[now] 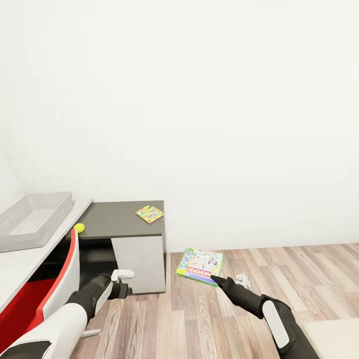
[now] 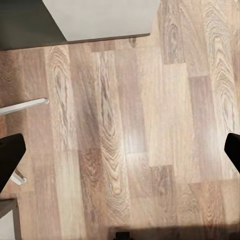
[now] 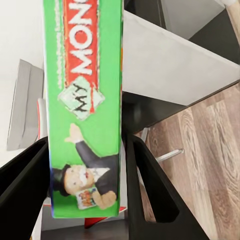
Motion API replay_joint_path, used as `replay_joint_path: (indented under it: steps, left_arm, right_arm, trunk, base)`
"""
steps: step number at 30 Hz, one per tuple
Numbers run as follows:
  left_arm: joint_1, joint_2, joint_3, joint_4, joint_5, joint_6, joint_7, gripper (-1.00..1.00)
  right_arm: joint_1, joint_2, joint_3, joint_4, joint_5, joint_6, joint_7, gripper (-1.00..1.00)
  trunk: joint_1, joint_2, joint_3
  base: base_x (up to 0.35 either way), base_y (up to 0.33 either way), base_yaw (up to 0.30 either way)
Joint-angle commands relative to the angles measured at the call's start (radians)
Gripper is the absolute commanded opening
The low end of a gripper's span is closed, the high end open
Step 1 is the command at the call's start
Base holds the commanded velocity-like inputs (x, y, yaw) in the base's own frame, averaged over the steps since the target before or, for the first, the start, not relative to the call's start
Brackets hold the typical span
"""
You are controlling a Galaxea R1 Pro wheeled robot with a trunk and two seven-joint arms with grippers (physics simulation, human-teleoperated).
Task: Put all the toys in the child's room - the three board games (two on the bed and one on the table), the two jigsaw puzzles on the table, and the tennis ball on the table - inside the toy box on the table in the child's room.
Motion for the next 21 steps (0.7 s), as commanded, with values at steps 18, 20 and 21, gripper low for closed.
replay_joint_path:
  steps: [18, 20, 21]
  left_arm:
    - [0.028, 0.149, 0.014, -0.487, -0.022, 0.375, -0.756, 1.0]
    - [0.028, 0.181, 0.014, -0.582, -0.019, 0.448, -0.822, 1.0]
    - [0.027, 0.201, 0.015, -0.632, -0.016, 0.477, -0.862, 1.0]
  right_arm:
    - [-0.001, 0.001, -0.015, 0.0, 0.001, 0.006, 0.003, -1.0]
    - [-0.001, 0.001, -0.015, 0.0, 0.001, 0.006, 0.003, -1.0]
    - [-0.001, 0.001, -0.015, 0.0, 0.002, 0.006, 0.003, -1.0]
  trunk:
    - [0.0, -0.001, -0.002]
    - [0.0, -0.001, -0.002]
    - [0.0, -0.001, -0.002]
  base:
    - [0.0, 0.0, 0.0]
    - [0.0, 0.0, 0.0]
    - [0.0, 0.0, 0.0]
